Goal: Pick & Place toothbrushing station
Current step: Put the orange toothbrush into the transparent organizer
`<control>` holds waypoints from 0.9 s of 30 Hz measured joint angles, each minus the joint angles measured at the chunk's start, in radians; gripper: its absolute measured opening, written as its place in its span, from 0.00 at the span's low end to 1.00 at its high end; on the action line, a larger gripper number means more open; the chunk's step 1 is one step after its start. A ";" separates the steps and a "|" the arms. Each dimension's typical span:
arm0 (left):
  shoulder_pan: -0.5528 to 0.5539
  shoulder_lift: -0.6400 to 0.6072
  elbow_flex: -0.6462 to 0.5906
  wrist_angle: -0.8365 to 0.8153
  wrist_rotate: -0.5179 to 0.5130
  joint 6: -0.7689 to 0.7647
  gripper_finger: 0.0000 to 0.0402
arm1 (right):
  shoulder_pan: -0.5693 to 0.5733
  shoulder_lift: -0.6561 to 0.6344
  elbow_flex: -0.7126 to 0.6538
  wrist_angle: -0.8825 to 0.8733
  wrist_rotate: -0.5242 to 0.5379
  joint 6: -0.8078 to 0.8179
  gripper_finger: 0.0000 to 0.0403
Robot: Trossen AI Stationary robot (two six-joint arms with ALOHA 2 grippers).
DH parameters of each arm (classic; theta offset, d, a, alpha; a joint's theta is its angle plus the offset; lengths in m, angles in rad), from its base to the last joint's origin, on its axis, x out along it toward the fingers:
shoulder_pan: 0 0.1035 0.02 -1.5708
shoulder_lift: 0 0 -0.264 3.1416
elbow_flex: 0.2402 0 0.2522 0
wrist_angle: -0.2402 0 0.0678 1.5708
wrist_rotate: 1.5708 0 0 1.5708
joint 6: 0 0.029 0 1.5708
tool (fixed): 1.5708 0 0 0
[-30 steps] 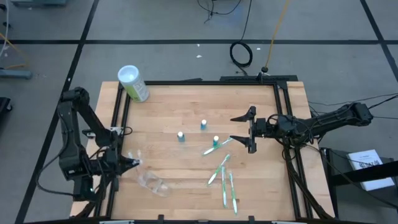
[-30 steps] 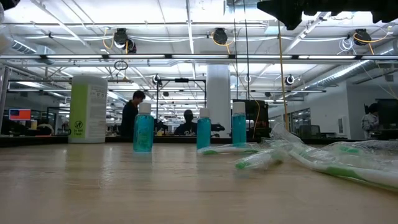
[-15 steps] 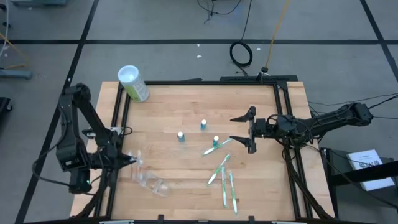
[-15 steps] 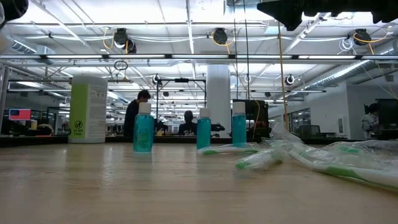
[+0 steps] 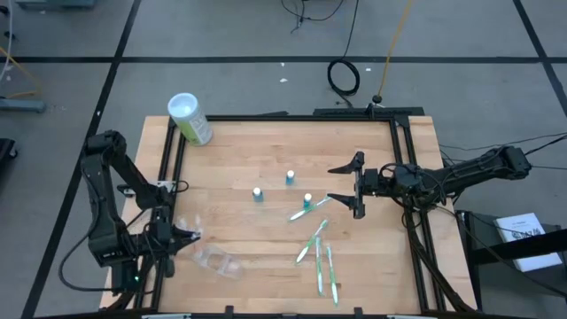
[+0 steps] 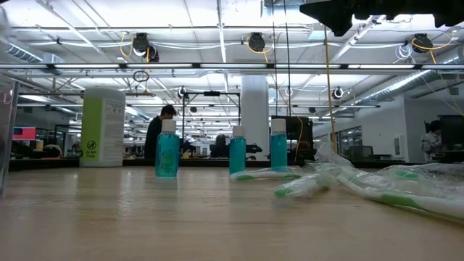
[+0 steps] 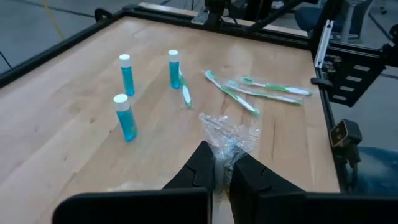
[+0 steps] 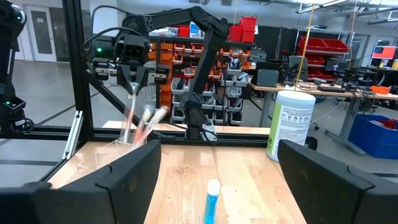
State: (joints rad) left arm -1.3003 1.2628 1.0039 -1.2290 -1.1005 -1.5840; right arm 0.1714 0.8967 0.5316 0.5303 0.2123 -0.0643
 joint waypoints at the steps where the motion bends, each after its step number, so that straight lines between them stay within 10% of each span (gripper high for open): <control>1: 0.000 0.002 0.000 0.000 -0.008 0.001 0.03 | 0.000 0.000 0.000 0.000 0.000 0.000 0.79; 27: -0.014 0.026 -0.237 0.002 -0.023 -0.422 0.06 | 0.000 0.000 0.000 -0.004 0.000 0.000 0.79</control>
State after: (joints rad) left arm -1.3144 1.2884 0.7673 -1.2275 -1.1235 -2.0056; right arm 0.1715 0.8967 0.5316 0.5266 0.2119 -0.0643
